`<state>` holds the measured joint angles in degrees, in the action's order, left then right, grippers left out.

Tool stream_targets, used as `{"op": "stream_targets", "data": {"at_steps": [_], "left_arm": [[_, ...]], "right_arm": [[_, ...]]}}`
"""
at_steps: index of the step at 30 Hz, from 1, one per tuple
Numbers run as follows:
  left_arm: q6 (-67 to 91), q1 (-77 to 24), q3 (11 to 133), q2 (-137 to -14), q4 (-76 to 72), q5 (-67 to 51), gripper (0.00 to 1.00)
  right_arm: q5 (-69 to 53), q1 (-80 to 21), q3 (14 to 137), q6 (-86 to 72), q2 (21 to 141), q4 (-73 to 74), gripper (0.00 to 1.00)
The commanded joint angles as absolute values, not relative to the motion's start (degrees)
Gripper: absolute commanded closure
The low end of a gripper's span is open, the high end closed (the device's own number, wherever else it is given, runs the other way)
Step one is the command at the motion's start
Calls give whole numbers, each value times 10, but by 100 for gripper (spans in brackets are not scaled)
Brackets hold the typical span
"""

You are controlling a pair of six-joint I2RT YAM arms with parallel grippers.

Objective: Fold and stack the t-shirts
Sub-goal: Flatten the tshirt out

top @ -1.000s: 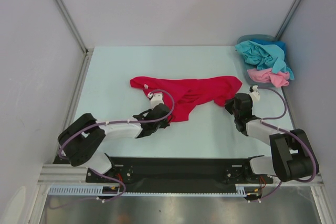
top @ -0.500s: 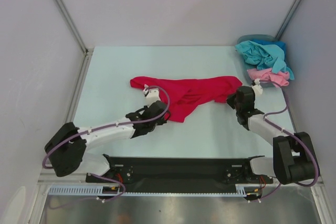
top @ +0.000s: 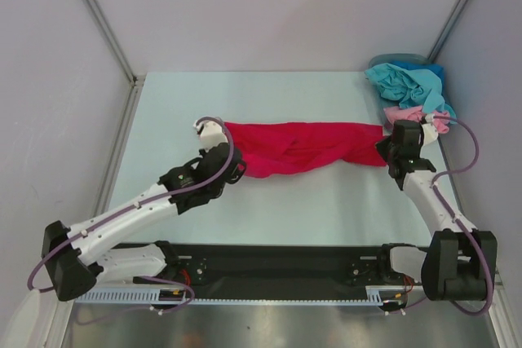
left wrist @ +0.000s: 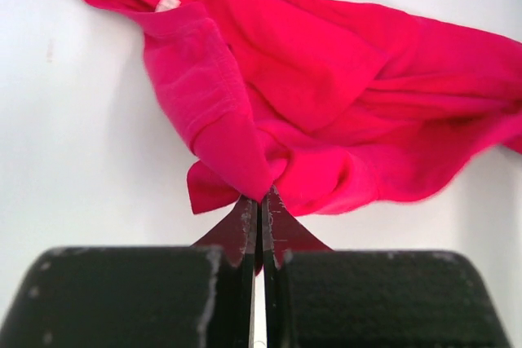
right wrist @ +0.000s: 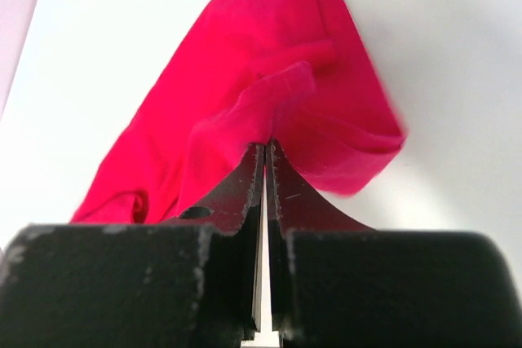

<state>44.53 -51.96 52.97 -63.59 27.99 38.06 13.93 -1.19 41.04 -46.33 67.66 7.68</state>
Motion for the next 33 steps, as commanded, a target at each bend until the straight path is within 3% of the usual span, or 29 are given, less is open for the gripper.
{"op": "stream_targets", "data": {"at_steps": [1,13,23,33], "left_arm": [[448,-508,561,-597,347,412,99],[483,-430,609,-516,488,403,99],[569,-431,473,-468,488,320,100],[616,-446,410,-423,503,293,93]], "right_arm": [[132,25,447,-452,652,138,100],[120,33,416,-482,586,163,100],[96,18,342,-500,508,198,100],[140,-82,287,-545,468,224,100]]}}
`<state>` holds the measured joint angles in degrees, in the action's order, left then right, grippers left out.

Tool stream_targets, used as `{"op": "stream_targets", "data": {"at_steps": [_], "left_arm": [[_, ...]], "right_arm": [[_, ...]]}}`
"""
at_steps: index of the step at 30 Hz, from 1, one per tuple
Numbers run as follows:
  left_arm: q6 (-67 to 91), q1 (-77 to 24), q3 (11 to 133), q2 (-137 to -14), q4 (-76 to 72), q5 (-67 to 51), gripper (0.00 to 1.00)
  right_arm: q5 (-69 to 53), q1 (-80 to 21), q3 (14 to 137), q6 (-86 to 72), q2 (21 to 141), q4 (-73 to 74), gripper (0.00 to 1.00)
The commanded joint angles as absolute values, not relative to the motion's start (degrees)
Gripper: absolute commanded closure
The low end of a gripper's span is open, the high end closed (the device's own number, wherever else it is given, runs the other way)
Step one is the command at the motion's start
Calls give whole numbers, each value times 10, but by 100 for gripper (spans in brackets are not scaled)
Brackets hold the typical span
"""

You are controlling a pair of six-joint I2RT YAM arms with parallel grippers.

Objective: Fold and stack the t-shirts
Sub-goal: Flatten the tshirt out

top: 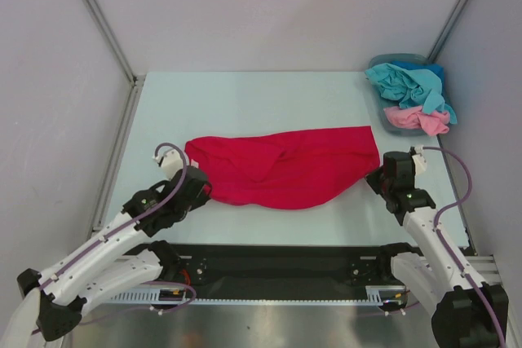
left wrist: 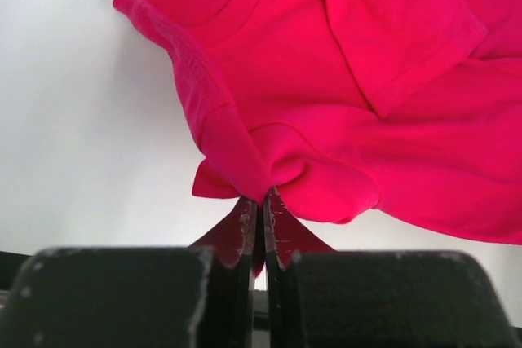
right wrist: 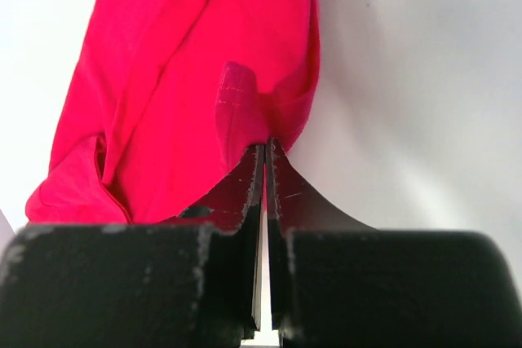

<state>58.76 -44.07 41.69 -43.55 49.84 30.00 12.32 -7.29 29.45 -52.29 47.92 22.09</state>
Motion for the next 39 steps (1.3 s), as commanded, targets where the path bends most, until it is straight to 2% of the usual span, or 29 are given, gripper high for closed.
{"op": "stream_targets", "data": {"at_steps": [1,12,16,19,26,29,30,31,32,33,36,39], "left_arm": [[622,-447,410,-420,504,290,92],[690,-504,402,-425,556,301,86],[712,-512,406,-422,584,308,68],[726,-519,409,-414,603,316,64],[735,-522,409,-405,613,320,63],[735,-526,413,-413,612,323,64],[735,-527,417,-418,612,326,64],[734,-528,419,-420,610,328,63],[734,-529,421,-423,611,329,63],[734,-532,424,-426,609,330,64],[736,-540,428,-432,606,334,64],[741,-554,426,-434,602,339,64]], "right_arm": [[139,-84,284,-548,466,225,100],[165,-98,294,-569,463,262,100],[176,-98,294,-575,456,292,100],[178,-98,283,-582,433,303,100],[214,-99,275,-600,385,376,100],[222,-100,274,-605,376,403,88],[225,-100,274,-606,375,409,77],[225,-99,273,-606,375,413,73],[225,-100,272,-604,378,417,61],[223,-100,272,-599,380,418,53],[215,-100,272,-588,379,417,36],[208,-105,277,-571,371,404,35]]}}
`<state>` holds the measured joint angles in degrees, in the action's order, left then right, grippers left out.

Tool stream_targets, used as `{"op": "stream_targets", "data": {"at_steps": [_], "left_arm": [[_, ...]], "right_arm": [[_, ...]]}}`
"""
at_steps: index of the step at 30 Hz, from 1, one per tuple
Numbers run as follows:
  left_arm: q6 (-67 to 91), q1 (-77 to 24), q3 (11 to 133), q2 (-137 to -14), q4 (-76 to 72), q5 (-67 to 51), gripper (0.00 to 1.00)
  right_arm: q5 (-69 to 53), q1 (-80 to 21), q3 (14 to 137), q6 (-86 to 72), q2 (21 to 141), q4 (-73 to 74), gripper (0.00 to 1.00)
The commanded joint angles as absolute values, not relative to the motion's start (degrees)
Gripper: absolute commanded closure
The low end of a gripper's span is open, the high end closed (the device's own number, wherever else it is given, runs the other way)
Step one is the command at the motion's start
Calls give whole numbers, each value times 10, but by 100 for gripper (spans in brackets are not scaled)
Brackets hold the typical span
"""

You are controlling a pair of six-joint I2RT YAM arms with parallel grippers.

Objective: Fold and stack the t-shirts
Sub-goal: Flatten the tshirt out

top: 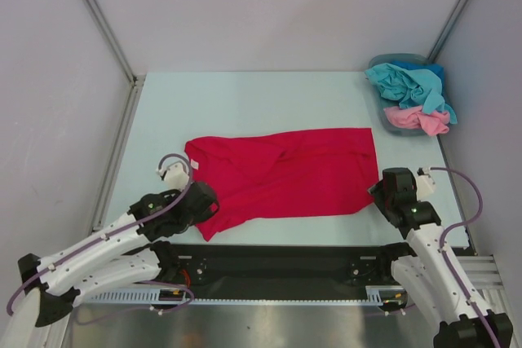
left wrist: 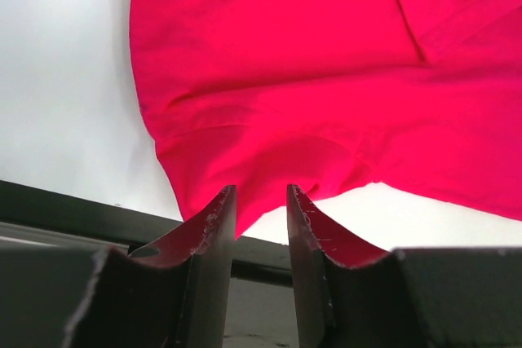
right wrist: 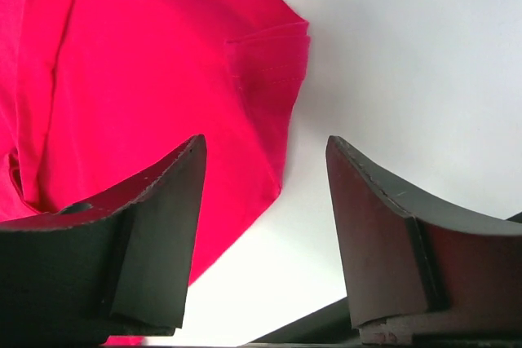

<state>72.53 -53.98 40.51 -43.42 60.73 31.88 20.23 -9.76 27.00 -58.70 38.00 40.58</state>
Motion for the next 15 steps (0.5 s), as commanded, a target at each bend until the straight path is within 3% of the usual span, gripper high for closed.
{"op": "stream_targets", "data": {"at_steps": [1,15], "left_arm": [[742,-556,426,-438,600,344,64],[626,-562,460,-513,464,412,59]], "right_arm": [[207,-107,279,-562,368,392,35],[172,-141,330,-477,414,233,35]]}}
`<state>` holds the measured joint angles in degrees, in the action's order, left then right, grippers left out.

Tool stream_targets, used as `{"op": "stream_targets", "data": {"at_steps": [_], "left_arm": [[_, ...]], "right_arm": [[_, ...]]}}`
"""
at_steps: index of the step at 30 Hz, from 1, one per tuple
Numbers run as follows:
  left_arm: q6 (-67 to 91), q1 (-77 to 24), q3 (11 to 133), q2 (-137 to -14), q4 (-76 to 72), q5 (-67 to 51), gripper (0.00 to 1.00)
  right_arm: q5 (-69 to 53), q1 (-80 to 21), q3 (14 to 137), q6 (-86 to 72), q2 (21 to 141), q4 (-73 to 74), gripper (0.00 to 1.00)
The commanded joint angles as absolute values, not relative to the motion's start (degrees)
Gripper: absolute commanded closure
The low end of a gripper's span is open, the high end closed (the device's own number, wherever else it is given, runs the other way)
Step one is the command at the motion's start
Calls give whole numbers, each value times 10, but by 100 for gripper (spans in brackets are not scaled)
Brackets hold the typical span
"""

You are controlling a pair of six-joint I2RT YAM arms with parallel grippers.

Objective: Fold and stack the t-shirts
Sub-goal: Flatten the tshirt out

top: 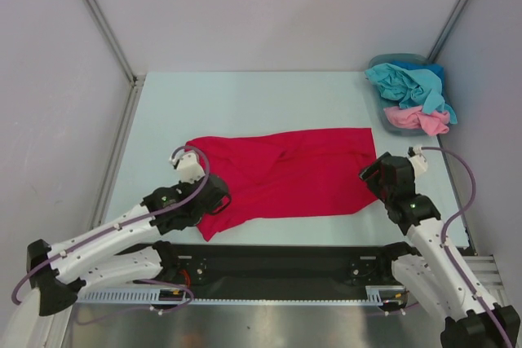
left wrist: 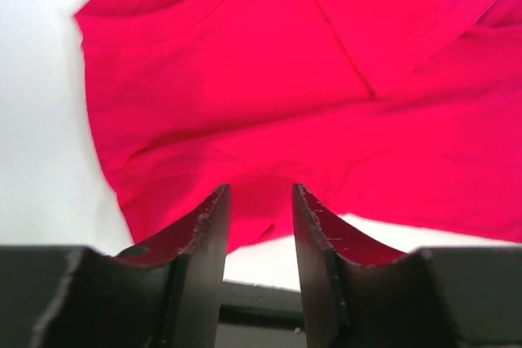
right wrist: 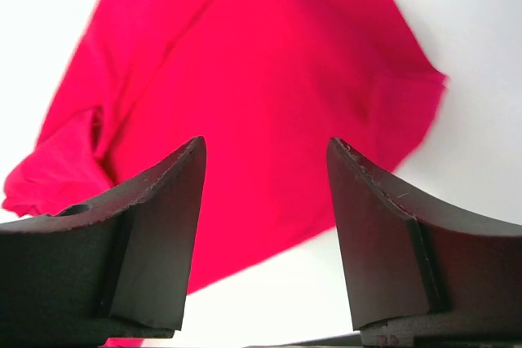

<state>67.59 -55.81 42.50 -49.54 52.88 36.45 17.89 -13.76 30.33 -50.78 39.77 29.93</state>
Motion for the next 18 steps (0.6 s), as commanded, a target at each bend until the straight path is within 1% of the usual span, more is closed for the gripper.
{"op": "stream_targets", "data": {"at_steps": [1,3,5,6,8,9,12,16,18], "left_arm": [[608,-562,464,-524,443,421,57],[578,-562,465,-538,408,435,53],[527,-561,461,-555,340,439,52],[512,-561,456,-561,295,444,46],[457,-554,435,-575,236,439,42],[437,-548,426,-581,171,430,39],[376,-511,403,-618,76,371,38],[366,-464,398,-678,19,297,38],[362,-454,399,-707,4,287,38]], "right_arm": [[171,-141,330,-473,421,213,35],[168,-141,332,-472,432,199,35],[167,-141,328,-461,427,166,35],[165,-142,317,-454,417,150,35],[162,-141,300,-430,405,89,34],[158,-138,288,-422,405,70,34],[131,-114,276,-408,427,10,34],[80,-54,272,-417,487,-50,34],[63,-38,272,-420,507,-61,34]]}}
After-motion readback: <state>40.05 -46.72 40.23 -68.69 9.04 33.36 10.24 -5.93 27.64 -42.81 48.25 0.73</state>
